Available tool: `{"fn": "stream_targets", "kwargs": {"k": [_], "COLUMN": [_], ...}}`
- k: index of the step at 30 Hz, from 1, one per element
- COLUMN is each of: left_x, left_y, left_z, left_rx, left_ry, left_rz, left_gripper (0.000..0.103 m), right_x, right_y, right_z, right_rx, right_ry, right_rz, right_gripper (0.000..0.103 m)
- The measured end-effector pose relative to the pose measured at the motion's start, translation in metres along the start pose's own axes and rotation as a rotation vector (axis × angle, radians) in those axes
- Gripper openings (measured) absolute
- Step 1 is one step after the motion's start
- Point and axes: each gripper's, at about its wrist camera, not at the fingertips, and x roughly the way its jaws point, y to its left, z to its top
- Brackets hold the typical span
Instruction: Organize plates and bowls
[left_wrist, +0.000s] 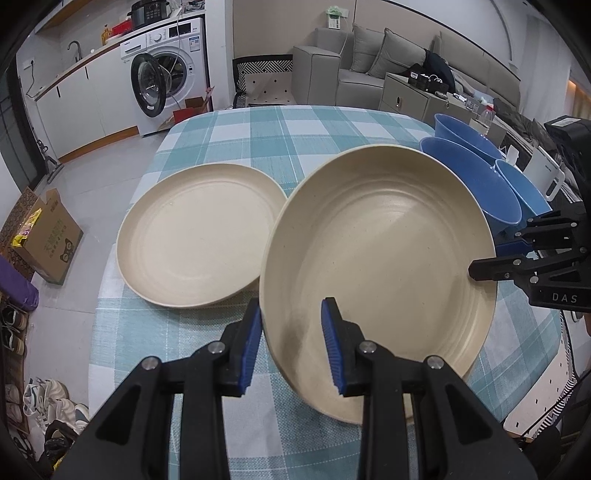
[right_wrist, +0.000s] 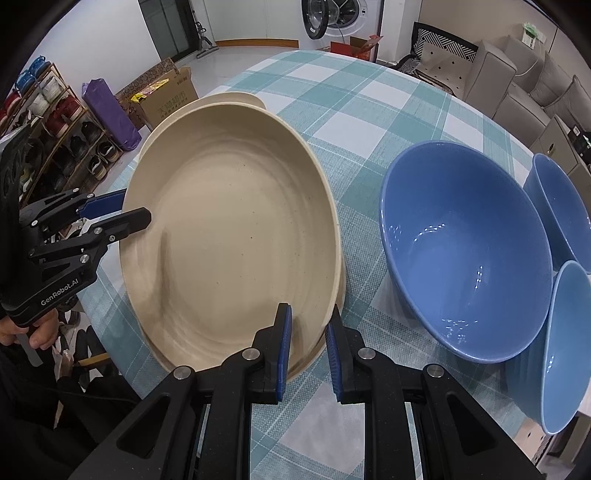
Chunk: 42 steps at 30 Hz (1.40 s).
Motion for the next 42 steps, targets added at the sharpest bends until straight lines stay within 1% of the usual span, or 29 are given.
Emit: {"fn": "stream_targets", "kwargs": {"k": [16, 31, 42], "left_x": [0.011, 0.022, 0.027], "left_y": [-0.007, -0.010, -0.010], "left_z": [-0.004, -0.008, -0.008], "left_rx": [0.025, 0.045, 0.060], "left_ry": [0.032, 0.060, 0.077], "left_rz": [-0.002, 0.028, 0.034], "left_gripper": [0.030, 0.031, 0.034], "right_x": [0.014, 0.023, 0.032], "right_y": [-0.002, 0.011, 0.017], "right_z": [-0.006, -0.007, -0.006], "right_rx": [-0.008, -0.064, -0.091], "right_ry": [0.040, 0.053, 0.072], "right_rz": [-0.022, -0.105, -0.137], "right_gripper": [0.018, 0.021, 0.024]}}
